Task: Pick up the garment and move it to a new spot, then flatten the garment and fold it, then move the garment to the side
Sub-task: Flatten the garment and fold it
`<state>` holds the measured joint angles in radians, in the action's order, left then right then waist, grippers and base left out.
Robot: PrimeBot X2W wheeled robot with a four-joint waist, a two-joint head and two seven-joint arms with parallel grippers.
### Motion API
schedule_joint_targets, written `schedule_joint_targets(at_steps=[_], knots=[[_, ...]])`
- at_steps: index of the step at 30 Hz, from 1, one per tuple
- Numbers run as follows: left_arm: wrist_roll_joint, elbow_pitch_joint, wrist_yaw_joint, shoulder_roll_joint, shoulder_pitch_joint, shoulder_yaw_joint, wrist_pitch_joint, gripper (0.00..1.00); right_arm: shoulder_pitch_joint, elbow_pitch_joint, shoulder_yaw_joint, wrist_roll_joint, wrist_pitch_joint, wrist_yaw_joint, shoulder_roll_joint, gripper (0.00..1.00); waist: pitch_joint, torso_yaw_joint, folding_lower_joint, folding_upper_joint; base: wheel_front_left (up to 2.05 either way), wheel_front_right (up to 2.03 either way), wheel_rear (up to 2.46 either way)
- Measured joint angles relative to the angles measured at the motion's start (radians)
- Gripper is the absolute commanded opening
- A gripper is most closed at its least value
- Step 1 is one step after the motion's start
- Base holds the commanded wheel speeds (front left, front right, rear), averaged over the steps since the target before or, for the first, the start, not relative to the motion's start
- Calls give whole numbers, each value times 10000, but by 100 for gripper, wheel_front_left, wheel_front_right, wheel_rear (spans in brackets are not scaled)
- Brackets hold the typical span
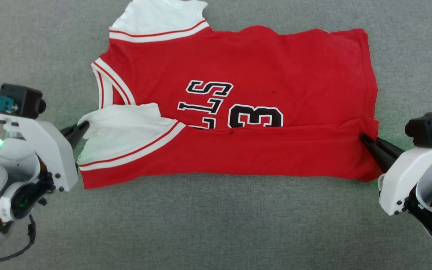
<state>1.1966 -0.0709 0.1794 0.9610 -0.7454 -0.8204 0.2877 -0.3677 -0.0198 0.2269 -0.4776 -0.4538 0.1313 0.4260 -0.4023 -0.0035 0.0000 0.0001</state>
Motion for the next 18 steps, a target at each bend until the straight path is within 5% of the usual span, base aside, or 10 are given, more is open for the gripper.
schedule_joint_targets(at_steps=[1,3,5,6,7,18], knots=[[25,-176,-54,-90,-41,-35,33,0,-62,-40,21,-46,-54,0,-2,16,24,0,0,0,0,0,0],[138,-493,-82,-251,-86,-33,127,26,-177,-98,35,-65,-132,0,2,40,95,1,0,0,0,0,0],[194,-660,-96,-370,-149,-31,201,49,-269,-151,44,-67,-196,0,15,100,193,5,0,0,0,0,0],[234,-688,-96,-420,-175,-25,203,82,-300,-180,36,-79,-245,0,29,100,253,12,0,0,0,0,0],[265,-685,-125,-454,-189,-19,201,100,-306,-192,42,-100,-278,0,36,100,318,20,0,0,0,0,0],[414,167,370,-238,408,157,-347,100,-199,159,79,-50,44,0,125,100,1445,129,0,0,0,0,0]])
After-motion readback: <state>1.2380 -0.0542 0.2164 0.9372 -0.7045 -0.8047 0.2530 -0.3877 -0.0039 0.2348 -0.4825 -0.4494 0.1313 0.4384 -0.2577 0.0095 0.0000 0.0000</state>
